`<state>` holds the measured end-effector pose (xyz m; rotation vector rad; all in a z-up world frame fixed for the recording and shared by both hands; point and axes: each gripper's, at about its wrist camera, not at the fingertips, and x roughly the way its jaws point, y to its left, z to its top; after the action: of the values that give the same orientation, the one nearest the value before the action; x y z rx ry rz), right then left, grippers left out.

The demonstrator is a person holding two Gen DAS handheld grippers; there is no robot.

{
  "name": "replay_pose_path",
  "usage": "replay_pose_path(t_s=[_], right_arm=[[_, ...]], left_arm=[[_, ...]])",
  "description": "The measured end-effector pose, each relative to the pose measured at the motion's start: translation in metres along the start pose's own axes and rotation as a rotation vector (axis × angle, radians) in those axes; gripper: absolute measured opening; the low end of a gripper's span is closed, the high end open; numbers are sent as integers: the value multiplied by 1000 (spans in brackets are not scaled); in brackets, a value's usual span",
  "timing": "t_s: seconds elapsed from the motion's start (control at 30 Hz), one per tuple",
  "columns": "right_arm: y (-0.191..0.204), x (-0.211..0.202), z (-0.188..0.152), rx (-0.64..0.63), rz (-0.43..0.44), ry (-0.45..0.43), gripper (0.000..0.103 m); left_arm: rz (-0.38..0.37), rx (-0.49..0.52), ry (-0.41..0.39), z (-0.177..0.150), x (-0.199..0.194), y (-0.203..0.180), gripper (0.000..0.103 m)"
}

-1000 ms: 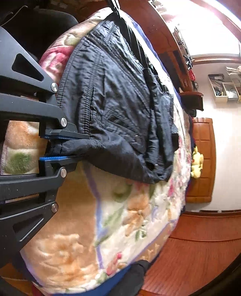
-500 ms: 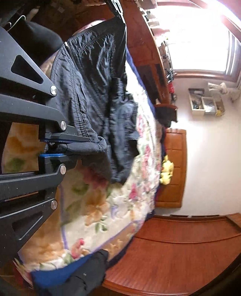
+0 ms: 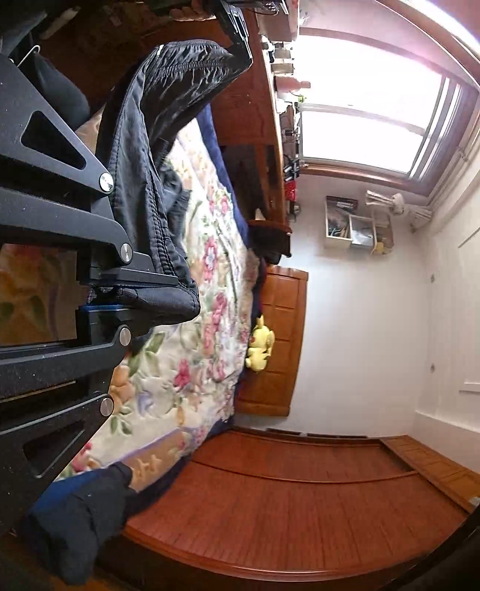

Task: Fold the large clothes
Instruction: 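Lift the hem with both tools and fold it over toward the collar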

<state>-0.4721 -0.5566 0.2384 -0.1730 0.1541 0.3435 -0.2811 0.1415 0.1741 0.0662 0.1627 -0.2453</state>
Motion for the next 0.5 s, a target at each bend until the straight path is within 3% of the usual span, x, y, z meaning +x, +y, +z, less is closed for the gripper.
replay_pose_path(t_s=[0.27,0.5], right_arm=[[-16,67,-29,-9,-20,144,6],[-29,117,-34,24,-9,197,5]], left_arm=[[18,13,98,-24,55,5,6],[34,-15,157,-44,112,18,6]])
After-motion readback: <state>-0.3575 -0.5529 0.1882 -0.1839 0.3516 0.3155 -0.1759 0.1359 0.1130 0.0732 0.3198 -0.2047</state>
